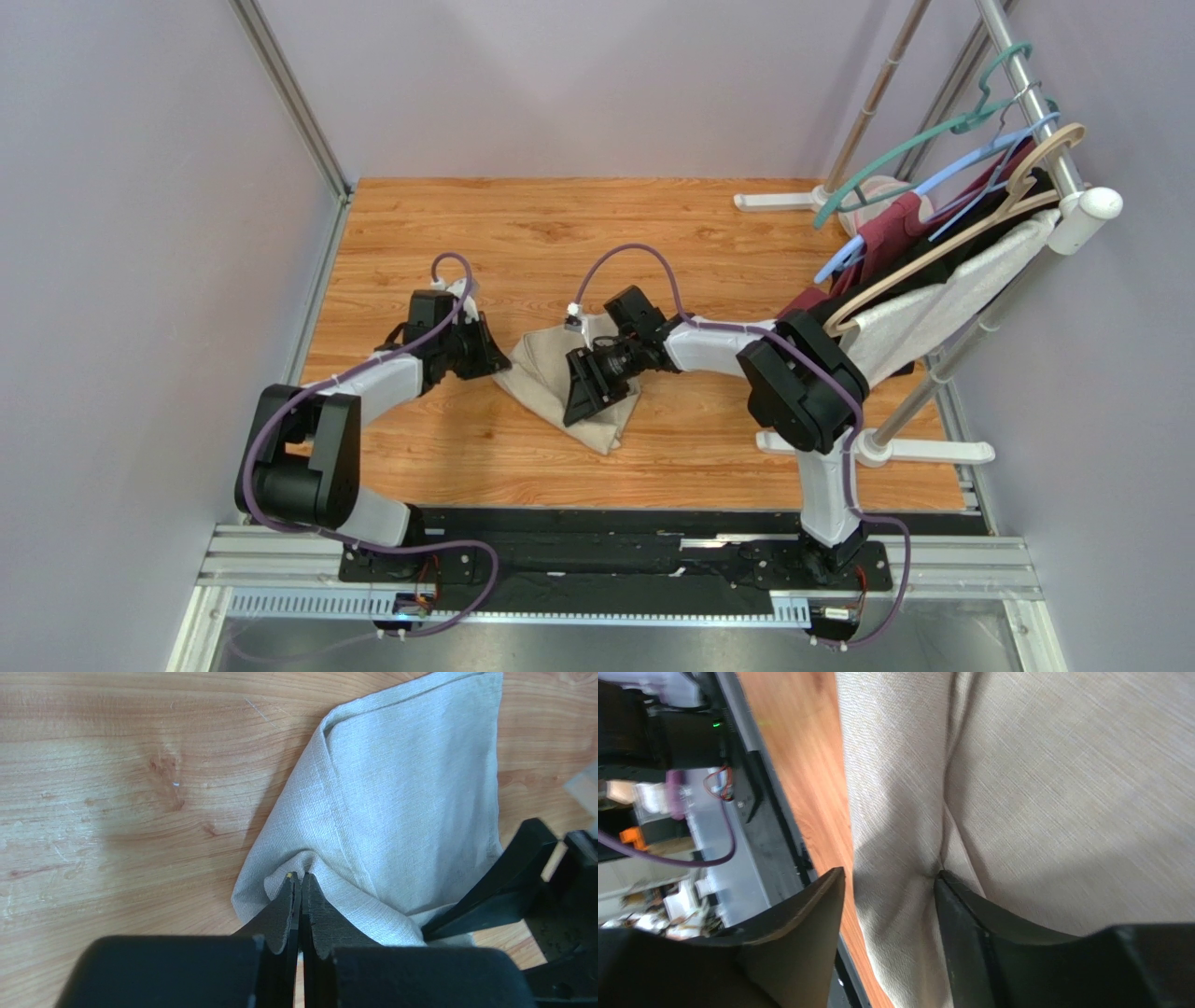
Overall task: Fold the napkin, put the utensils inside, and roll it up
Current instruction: Roll the napkin with the utensil
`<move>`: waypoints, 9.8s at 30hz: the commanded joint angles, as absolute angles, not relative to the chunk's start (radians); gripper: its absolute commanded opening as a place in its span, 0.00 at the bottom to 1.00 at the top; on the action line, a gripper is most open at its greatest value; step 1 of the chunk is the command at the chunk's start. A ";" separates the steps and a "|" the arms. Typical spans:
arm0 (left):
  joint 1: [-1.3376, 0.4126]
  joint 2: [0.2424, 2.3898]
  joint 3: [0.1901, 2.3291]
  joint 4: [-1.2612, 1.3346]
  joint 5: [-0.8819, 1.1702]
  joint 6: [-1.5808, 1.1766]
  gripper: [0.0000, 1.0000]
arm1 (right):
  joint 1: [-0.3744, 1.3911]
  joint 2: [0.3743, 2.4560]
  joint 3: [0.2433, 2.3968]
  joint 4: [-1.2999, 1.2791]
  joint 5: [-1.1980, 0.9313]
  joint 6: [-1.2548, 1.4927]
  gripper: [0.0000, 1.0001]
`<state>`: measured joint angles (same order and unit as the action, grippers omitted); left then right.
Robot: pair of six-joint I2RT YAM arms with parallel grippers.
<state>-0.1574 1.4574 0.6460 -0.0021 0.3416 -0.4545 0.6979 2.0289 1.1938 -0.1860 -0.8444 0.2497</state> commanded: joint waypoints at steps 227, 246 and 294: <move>-0.175 1.483 0.675 0.098 0.293 -0.485 0.41 | 0.680 2.247 1.434 -0.379 -0.816 0.186 0.11; -0.175 1.565 0.807 -0.084 0.333 -0.452 0.00 | 0.684 1.964 1.470 -0.491 -0.445 0.152 0.55; -0.175 1.600 0.842 -0.101 0.371 -0.446 0.00 | 1.003 2.086 1.365 -0.342 0.204 -0.071 0.48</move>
<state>-0.1749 1.5902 0.8127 -0.1146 0.3397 -0.4648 1.0191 2.0277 1.3727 -0.3267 0.2161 -0.0742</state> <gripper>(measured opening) 0.018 0.499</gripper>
